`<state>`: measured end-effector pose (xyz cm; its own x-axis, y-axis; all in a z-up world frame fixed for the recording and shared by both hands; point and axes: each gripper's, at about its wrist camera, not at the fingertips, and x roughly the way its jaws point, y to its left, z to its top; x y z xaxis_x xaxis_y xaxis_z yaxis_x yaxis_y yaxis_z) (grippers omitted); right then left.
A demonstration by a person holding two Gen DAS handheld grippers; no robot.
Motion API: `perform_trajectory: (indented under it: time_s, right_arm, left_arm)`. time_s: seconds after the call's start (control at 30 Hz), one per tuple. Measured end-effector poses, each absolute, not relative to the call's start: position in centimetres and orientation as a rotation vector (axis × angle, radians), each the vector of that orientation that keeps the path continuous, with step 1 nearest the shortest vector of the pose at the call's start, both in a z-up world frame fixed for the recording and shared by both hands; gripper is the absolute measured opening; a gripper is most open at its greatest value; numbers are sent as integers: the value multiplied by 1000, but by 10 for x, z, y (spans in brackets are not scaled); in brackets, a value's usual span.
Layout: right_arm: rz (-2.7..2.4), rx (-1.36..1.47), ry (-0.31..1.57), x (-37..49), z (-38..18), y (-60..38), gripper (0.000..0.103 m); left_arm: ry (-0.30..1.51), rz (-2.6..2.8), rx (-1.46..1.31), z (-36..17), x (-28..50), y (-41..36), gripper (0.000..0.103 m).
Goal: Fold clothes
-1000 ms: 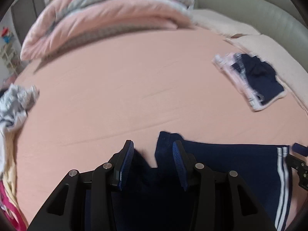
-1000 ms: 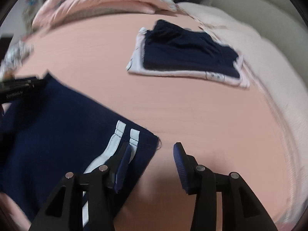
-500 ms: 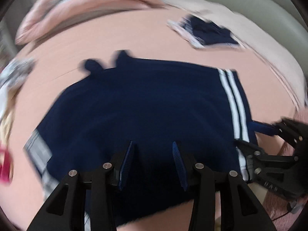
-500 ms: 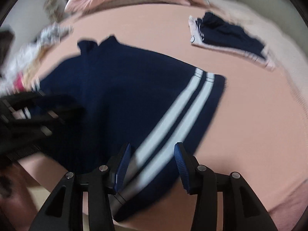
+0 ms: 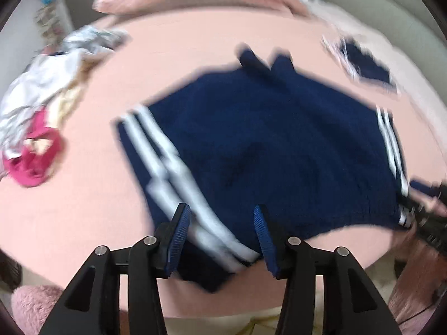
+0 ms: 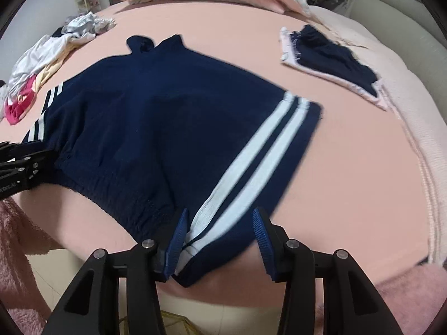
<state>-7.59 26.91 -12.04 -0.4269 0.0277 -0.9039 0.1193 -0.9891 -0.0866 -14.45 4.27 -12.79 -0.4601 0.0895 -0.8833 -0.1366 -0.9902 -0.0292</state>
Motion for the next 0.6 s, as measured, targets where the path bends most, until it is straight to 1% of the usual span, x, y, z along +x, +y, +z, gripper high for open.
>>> perform_trajectory:
  time_s: [0.03, 0.1, 0.17, 0.23, 0.27, 0.3, 0.33, 0.47, 0.5, 0.6]
  right_arm:
    - [-2611, 1641, 226, -75, -120, 269, 46]
    - [-2622, 1625, 240, -75, -119, 265, 46]
    - [-2619, 1614, 234, -76, -119, 259, 47]
    - [-2587, 1642, 309, -74, -125, 250, 48]
    - [-2569, 1652, 356, -71, -127, 248, 50]
    - [-2550, 1661, 402, -68, -129, 247, 50]
    - [-2543, 1642, 416, -65, -124, 246, 50]
    - [-2529, 1536, 145, -66, -92, 248, 50]
    - [-2510, 1510, 114, -71, -84, 242, 50]
    - [-2492, 1413, 194, -90, -65, 219, 50]
  left_arm:
    - [16, 2587, -1505, -118, -143, 35, 45]
    - [33, 2587, -1511, -117, -143, 31, 45]
    - [117, 2523, -1635, -136, -147, 31, 45]
    - [135, 2442, -1757, -155, -149, 28, 46]
    - [83, 2438, -1763, -154, -148, 21, 47]
    - [24, 2450, -1771, -149, -149, 13, 50]
    - [-36, 2461, -1779, -144, -150, 5, 50]
    - [-203, 2517, -1671, -118, -169, -22, 51]
    - [-226, 2528, -1662, -115, -181, -29, 51]
    - [-289, 2530, -1645, -116, -206, -43, 51]
